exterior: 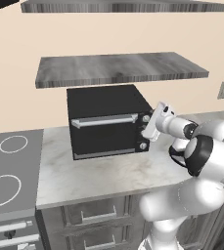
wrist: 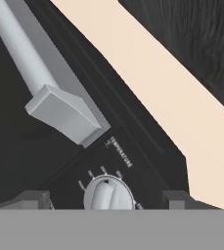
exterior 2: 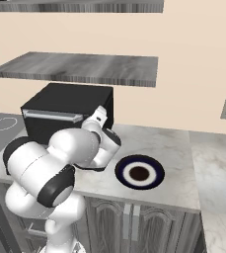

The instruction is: Pull the toaster oven rack outwards. Pick up the baguette from the plate and place it on the toaster oven rack. Close the toaster oven door fully and set the temperature to the lowest setting.

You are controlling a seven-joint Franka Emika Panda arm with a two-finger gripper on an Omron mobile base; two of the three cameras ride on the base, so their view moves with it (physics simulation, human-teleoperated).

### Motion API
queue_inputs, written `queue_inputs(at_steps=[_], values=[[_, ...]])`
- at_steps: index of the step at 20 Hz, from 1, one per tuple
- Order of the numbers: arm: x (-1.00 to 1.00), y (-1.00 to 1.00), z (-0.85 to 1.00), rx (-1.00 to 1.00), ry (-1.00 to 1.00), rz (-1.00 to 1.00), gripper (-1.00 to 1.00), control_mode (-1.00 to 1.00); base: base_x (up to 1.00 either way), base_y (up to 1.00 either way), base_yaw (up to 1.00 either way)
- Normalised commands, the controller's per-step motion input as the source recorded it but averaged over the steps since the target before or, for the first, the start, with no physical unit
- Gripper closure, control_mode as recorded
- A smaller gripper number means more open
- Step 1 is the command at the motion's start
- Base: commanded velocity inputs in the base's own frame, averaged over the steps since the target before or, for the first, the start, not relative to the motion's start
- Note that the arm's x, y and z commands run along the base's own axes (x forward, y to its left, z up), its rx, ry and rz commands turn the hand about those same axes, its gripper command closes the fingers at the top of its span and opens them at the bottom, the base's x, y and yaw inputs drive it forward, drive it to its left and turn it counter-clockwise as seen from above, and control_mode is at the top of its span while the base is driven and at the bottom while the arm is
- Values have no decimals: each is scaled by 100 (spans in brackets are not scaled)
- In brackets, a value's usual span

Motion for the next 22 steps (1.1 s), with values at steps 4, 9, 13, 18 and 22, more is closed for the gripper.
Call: queue_inputs(at_steps=[4, 9, 13, 18, 22], values=[[32, 0, -39, 0, 0, 0, -100, -100, 0, 0, 0], [32, 0, -53, 0, 0, 0, -100, -100, 0, 0, 0], [29, 2, -60, 0, 0, 0, -100, -100, 0, 0, 0], [31, 3, -70, 0, -6, 0, -100, -100, 0, 0, 0], [37, 4, -75, 0, -8, 0, -100, -100, 0, 0, 0]])
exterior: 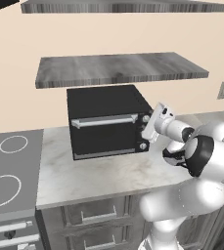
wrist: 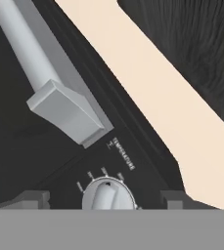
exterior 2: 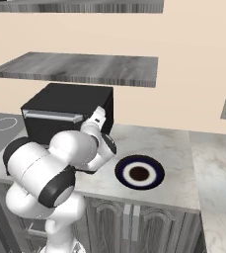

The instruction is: Pull the toaster oven rack outwards. Pick up the baguette from the plate and place it on the toaster oven rack. Close the toaster oven door fully and set the temperature to the lowest setting.

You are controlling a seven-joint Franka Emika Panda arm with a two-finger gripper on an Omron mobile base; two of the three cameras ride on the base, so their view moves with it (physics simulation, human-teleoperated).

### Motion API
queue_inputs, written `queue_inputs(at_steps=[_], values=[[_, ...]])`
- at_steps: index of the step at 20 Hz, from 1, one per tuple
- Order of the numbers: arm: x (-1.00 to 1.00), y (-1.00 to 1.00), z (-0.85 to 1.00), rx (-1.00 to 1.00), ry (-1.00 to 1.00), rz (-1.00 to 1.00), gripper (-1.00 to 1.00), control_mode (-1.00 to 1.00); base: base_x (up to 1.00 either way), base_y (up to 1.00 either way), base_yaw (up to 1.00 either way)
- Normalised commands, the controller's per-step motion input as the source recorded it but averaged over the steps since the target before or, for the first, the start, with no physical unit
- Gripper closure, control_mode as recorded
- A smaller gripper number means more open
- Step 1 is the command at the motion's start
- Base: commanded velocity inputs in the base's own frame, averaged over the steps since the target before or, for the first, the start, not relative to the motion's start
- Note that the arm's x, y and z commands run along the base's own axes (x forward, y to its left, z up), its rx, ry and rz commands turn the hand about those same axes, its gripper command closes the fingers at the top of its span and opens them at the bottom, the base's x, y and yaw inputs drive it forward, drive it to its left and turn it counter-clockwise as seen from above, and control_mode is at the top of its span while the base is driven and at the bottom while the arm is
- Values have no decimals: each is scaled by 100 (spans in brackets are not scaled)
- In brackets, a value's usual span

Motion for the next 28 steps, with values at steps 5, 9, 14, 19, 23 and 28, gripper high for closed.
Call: queue_inputs(at_steps=[5, 9, 14, 19, 23, 28], values=[[35, 10, -76, 0, -10, 0, -100, -100, 0, 0, 0], [32, 8, -67, 0, -7, 0, -100, -100, 0, 0, 0], [35, 1, -65, 0, -4, 0, -100, -100, 0, 0, 0], [38, 0, -62, 0, -5, 0, -100, -100, 0, 0, 0], [42, 0, -63, 0, -7, 0, -100, -100, 0, 0, 0], [44, 0, -67, 0, -6, 0, -100, -100, 0, 0, 0]])
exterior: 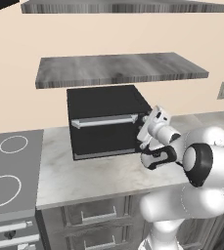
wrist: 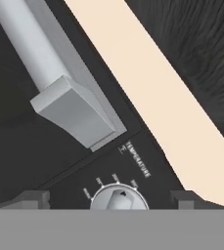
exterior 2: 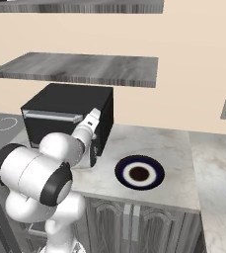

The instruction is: Pull the toaster oven rack outwards. Pick up the baguette from the plate and place it on the toaster oven rack. Close the toaster oven door fully and set the temperature to the lowest setting.

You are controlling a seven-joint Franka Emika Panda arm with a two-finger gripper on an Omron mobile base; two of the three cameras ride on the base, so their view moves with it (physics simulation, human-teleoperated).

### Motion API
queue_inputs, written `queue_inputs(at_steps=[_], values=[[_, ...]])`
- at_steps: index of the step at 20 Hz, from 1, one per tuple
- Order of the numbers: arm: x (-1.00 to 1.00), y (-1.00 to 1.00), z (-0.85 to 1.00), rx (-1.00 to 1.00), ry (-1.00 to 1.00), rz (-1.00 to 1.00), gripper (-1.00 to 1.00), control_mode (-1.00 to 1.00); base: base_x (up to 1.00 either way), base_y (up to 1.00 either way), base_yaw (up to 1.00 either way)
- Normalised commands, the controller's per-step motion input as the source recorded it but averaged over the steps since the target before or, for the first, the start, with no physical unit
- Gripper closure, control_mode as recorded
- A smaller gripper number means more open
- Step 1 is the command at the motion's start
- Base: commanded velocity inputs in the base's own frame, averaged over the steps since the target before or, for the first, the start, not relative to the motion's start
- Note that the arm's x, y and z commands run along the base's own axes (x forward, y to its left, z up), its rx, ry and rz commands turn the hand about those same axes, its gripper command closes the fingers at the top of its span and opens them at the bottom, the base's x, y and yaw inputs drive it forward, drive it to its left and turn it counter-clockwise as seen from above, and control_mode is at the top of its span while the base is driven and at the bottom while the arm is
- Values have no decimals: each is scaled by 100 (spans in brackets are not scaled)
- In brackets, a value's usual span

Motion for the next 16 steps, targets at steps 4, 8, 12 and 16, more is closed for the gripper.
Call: queue_inputs(at_steps=[4, 8, 12, 16], values=[[44, 0, -76, 0, -7, 0, -100, -100, 0, 0, 0], [47, 0, -79, 0, -10, 0, -100, -100, 0, 0, 0], [51, 0, -80, 0, -10, 0, 100, -100, 0, 0, 0], [44, 0, -71, 0, -9, 0, 100, -100, 0, 0, 0]])
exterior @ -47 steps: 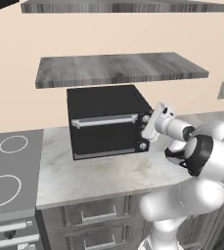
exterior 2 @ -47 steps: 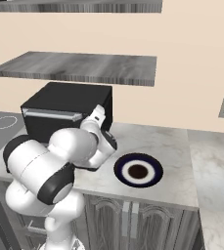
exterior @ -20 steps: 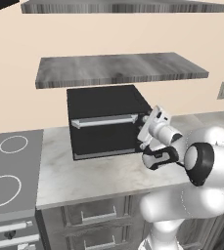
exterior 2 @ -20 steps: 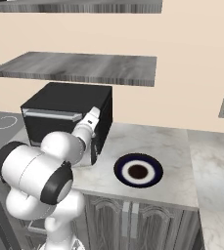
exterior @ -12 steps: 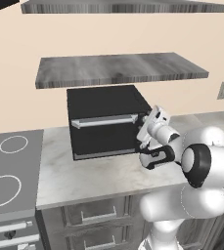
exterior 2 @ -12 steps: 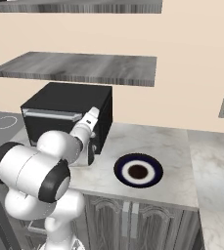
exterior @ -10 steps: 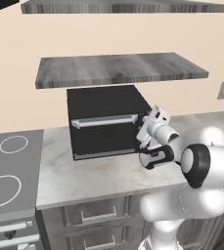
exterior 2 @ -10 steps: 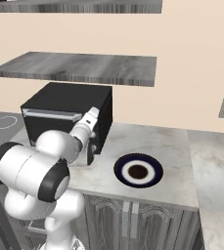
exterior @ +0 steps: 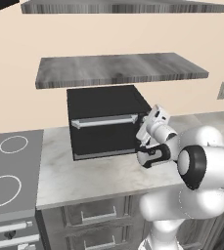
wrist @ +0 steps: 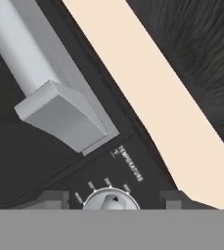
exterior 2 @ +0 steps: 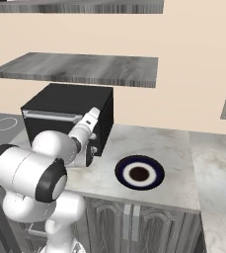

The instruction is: Pull the toaster oven rack outwards. Pick up the baguette from the plate and place it on the toaster oven rack. Close the toaster oven door fully and set the temperature to the lowest setting.

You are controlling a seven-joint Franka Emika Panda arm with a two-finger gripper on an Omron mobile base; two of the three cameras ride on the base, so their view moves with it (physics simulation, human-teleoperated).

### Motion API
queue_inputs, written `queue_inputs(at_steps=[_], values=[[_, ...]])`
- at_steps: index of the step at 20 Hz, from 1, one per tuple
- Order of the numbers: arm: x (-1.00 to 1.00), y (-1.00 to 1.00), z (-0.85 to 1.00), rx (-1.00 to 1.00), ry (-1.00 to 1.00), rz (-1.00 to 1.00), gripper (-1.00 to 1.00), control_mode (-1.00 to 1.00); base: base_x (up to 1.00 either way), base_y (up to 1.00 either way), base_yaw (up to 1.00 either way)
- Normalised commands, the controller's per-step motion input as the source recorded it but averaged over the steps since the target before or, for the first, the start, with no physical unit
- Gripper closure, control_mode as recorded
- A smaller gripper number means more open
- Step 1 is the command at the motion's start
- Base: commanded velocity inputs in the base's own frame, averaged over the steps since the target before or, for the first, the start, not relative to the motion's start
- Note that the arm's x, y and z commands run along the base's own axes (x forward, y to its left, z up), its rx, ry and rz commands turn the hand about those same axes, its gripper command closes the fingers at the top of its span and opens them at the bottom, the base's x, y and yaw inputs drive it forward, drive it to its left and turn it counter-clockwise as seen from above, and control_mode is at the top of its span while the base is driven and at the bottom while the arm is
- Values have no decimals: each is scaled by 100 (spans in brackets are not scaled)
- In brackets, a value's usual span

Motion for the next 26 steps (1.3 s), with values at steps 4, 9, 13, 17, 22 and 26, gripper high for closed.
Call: queue_inputs(at_steps=[4, 9, 13, 17, 22, 26], values=[[37, -3, -64, 5, -11, 0, 100, -100, 0, 0, 0], [12, -15, -63, 12, -14, 0, 100, -100, 0, 0, 0], [0, -18, -65, 14, -15, 0, 100, -100, 0, 0, 0], [0, -17, -64, 14, -12, 0, 100, -100, 0, 0, 0], [0, -11, -66, 11, -10, 1, 100, -100, 0, 0, 0], [0, -4, -71, 2, -15, 4, 100, -100, 0, 0, 0]])
